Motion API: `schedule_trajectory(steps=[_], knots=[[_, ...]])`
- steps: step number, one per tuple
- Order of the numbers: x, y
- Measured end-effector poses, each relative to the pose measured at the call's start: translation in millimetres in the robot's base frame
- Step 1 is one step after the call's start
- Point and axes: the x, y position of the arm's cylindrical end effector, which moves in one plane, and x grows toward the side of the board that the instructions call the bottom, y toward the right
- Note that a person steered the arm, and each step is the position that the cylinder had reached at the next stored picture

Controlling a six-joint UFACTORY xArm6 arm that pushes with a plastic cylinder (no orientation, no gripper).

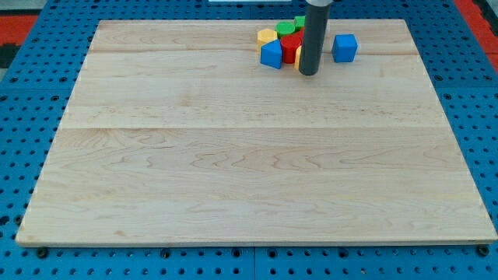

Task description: Slide the green star top of the red circle

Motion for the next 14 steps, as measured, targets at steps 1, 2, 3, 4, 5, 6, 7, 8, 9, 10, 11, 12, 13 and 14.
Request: schedule_trajectory(steps=[1, 2, 3, 4, 5, 6, 7, 8, 9, 10, 11, 12, 13, 14], knots=[[1.6, 86.9], [-36.3, 127.8], [-70.5, 132.4], [-72.2, 107.3], [-66.2, 98.4], [-63.0, 95.1], [-63.0, 72.4], [-62.9, 52.1], [-62.9, 39.5], [-69.8, 49.5], [-112.0, 84.9], [-144.3, 119.2], [-144.9, 88.3], [-144.7, 9.0]])
